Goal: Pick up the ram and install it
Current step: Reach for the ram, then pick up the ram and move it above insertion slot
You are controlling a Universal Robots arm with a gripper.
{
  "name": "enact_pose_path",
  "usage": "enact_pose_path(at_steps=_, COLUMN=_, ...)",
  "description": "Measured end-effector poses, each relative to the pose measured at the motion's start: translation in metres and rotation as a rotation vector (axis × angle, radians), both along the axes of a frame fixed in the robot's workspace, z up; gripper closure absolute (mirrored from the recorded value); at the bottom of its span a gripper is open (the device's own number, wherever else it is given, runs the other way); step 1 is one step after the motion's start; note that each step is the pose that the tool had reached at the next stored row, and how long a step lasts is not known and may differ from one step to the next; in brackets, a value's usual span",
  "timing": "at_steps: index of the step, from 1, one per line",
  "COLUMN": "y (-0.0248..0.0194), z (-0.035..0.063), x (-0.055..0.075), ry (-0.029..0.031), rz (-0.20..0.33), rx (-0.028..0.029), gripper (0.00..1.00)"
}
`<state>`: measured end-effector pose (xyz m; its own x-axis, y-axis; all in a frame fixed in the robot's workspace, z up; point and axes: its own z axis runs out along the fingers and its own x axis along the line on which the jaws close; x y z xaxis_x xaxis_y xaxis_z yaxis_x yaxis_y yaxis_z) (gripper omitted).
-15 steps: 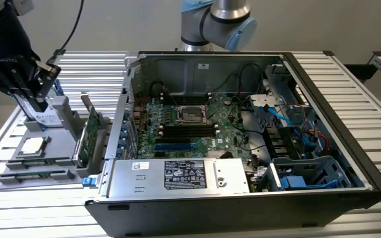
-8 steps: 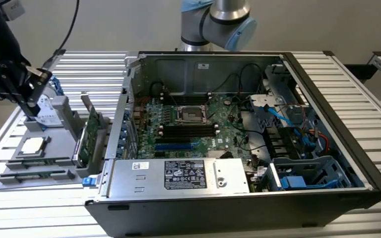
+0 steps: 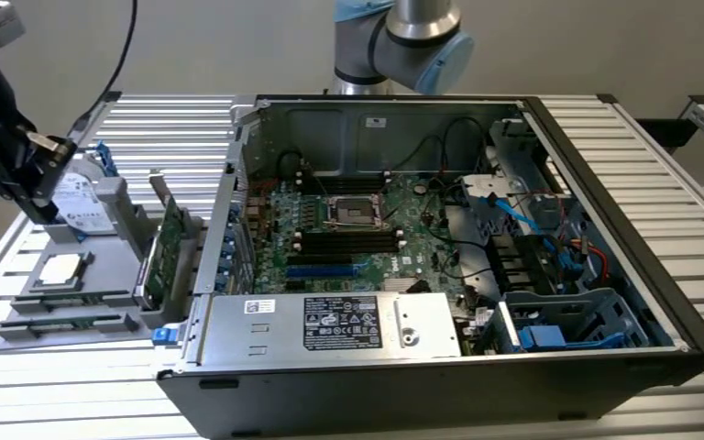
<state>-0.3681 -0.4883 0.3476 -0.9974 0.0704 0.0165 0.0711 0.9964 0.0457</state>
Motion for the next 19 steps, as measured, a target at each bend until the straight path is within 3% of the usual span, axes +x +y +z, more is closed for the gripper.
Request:
enact_pose_path(at_steps=12, y=-0.0003, z=-0.0122, x=-0.025, ry=0.0001, rz=0.019, rx=-0.0045, gripper=0.89)
enact_pose_path(at_steps=19, y=-0.0003, z=-0.0127, x=-0.027, ry=0.0001, rz=0.020, rx=-0.0059, gripper=0.89)
